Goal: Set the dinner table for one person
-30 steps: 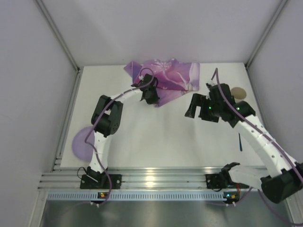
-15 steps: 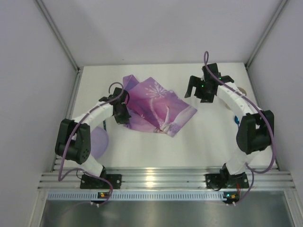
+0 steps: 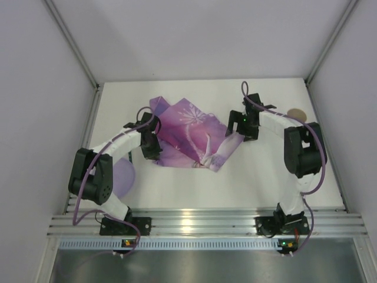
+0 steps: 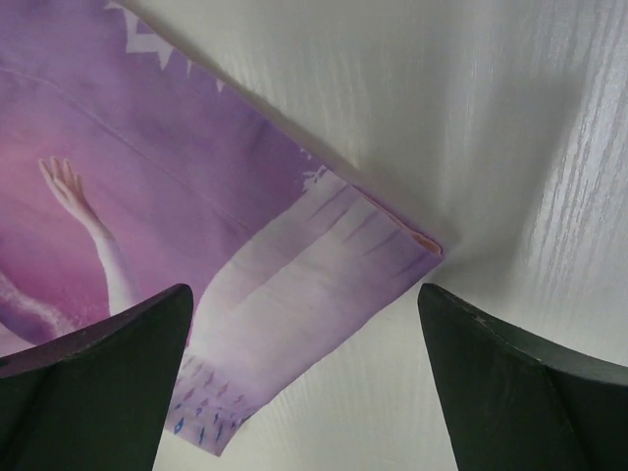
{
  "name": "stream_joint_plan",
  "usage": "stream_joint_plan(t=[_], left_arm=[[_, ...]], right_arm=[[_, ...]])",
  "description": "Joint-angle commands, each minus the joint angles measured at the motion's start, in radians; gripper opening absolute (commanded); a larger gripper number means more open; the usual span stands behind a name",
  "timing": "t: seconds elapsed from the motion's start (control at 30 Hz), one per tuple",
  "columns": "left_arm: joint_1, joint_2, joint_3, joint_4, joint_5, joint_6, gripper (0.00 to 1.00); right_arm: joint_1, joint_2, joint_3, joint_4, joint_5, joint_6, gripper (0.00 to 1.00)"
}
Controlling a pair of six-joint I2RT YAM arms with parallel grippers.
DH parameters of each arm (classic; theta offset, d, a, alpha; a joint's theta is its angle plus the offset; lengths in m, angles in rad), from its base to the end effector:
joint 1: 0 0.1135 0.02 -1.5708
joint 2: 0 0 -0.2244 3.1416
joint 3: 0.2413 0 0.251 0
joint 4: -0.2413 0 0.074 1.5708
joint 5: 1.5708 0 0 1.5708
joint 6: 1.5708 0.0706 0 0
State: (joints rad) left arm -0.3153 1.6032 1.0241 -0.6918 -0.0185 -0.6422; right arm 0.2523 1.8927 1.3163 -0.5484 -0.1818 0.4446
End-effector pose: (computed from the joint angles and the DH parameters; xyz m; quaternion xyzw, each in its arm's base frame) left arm 0.2921 -0.0939 0.1165 -0.1622 0.9753 -0.0607 0.1368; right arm 0.3744 0.1097 0.1144 0.0733 0.9687 0.1584 0.1768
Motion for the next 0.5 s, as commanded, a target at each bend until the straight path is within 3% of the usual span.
stream_joint_plan(t=[0.0,0.2,0.47], left_arm=[[-0.001,-0.017,0.044,-0.041,0.009,0.029,0.00],[-0.001,-0.006,0.056,-0.052,0.009,0.044,0.00],[-0.001,-0.015,0.048,-0.060,0.003,0.052,0.00]], right_arm=[[-0.001,0.023,0.040,0.061,0.039,-0.029,0.98],[-0.008,0.052,0.080,0.018,0.222,-0.026,0.99],[0.007,0.115,0.081,0.064,0.117,0.009,0.97]])
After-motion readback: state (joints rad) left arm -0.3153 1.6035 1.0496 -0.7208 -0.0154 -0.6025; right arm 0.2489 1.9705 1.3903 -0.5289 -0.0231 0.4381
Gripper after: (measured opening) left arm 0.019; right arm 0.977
